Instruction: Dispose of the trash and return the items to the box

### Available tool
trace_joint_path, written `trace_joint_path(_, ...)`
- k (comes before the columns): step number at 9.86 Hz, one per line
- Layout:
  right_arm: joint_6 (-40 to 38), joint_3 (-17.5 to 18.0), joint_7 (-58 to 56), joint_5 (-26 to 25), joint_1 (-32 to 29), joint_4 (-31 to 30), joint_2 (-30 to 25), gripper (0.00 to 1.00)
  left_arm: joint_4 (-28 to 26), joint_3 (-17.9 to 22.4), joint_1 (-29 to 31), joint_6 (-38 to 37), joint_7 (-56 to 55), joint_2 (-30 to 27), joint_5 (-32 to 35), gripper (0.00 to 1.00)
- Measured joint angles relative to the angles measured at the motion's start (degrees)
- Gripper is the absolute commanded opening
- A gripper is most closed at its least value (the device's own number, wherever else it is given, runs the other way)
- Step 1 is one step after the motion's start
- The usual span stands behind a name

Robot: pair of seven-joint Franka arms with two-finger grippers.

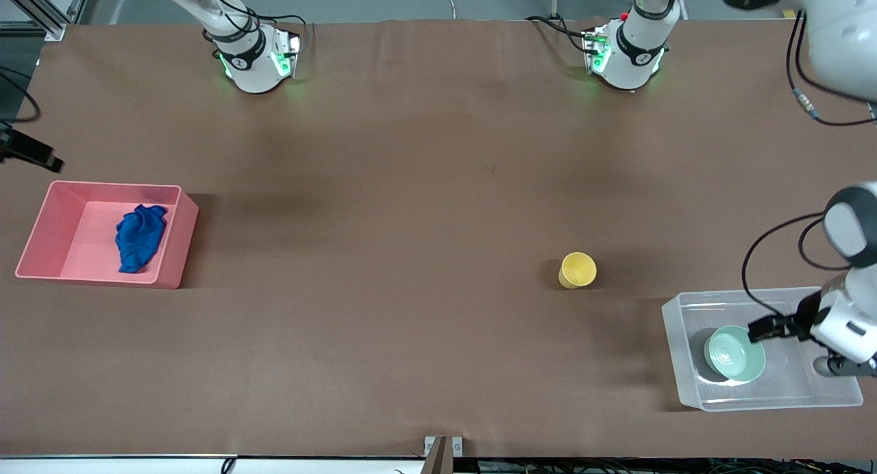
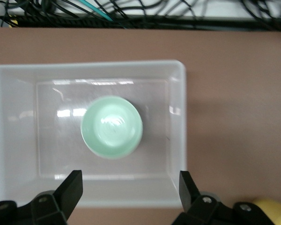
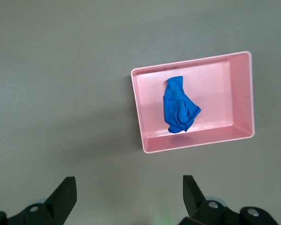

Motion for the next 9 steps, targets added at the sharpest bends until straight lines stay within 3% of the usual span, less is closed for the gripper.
trace_joint_path(2, -2.53, -0.08, -0.52, 0.0, -0.11, 2.68, 0.03, 1.0, -5.34, -3.97, 0.04, -3.79, -0.78, -6.4, 0.0, 0.91)
trace_joint_path(5, -2.58, 0.56, -1.01, -0.01, 0.07, 1.73, 0.37, 1.0, -17.9, -8.22, -0.08, -3.37, -1.71, -14.76, -2.08, 0.91)
trace_joint_path(9, -2.3, 1.12, -1.03, -0.12, 0.35, 1.74, 0.34, 1.0, -33.39, -12.57, -0.48, 10.38, -4.38, -16.97, -2.76, 0.89)
